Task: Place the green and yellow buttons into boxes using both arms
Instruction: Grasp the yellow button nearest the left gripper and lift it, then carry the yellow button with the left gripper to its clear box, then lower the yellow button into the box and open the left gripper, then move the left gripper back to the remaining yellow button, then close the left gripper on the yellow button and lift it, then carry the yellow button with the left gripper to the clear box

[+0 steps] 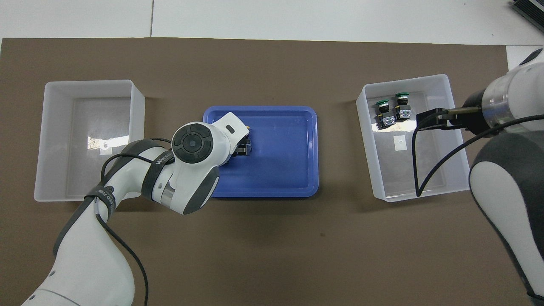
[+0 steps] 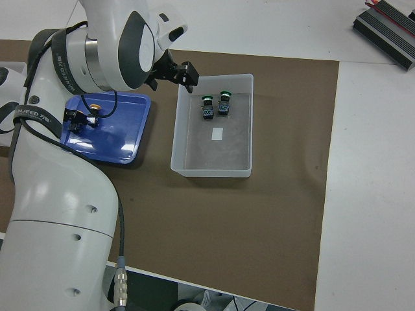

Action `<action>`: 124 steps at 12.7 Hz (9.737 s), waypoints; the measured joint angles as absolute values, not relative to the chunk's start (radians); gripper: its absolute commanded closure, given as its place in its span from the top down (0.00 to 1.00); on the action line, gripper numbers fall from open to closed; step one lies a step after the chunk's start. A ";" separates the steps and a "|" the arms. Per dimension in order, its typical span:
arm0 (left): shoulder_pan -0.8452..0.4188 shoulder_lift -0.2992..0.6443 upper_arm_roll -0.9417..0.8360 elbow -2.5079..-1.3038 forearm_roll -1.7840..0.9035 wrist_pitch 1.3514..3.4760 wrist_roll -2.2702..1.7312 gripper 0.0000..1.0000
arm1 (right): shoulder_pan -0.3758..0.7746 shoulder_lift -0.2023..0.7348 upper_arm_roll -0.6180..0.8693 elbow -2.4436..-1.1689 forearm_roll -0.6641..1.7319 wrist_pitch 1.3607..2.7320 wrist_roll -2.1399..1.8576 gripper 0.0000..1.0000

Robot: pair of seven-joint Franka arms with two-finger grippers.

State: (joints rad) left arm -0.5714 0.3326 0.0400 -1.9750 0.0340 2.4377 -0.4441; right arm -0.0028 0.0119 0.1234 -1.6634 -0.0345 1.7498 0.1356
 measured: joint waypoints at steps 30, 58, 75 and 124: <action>-0.180 0.328 0.071 -1.608 0.037 2.064 -0.085 0.00 | 0.025 -0.045 0.082 -1.718 -0.033 1.667 0.135 1.00; -0.335 0.370 0.032 -1.498 -0.022 1.926 -0.234 0.99 | 0.025 -0.045 0.081 -1.718 -0.033 1.667 0.135 1.00; -0.638 0.392 0.033 -1.744 -0.022 2.243 -0.645 0.97 | 0.025 -0.045 0.081 -1.718 -0.033 1.667 0.135 1.00; -0.081 0.366 0.076 -1.511 -0.021 1.941 -0.065 0.00 | 0.025 -0.045 0.081 -1.718 -0.033 1.667 0.135 1.00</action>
